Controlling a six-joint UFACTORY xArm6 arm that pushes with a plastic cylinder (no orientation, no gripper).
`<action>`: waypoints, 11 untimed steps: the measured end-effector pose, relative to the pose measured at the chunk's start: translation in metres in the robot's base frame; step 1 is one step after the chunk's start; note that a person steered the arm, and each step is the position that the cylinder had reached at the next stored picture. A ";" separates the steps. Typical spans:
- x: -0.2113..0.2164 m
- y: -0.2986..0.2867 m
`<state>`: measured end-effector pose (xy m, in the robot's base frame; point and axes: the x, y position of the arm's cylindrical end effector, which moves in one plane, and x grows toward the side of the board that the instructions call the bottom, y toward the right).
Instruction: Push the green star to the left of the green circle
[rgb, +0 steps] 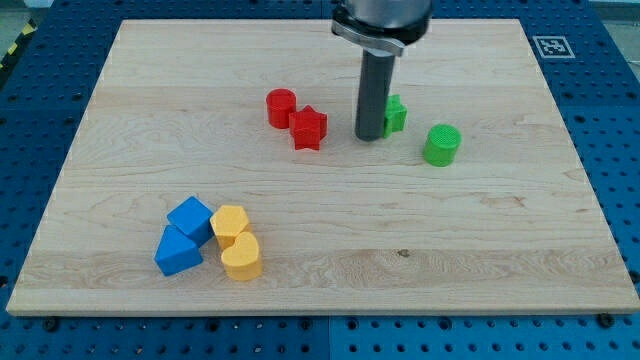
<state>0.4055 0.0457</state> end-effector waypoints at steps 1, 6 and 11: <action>-0.032 -0.004; -0.051 0.038; -0.027 0.010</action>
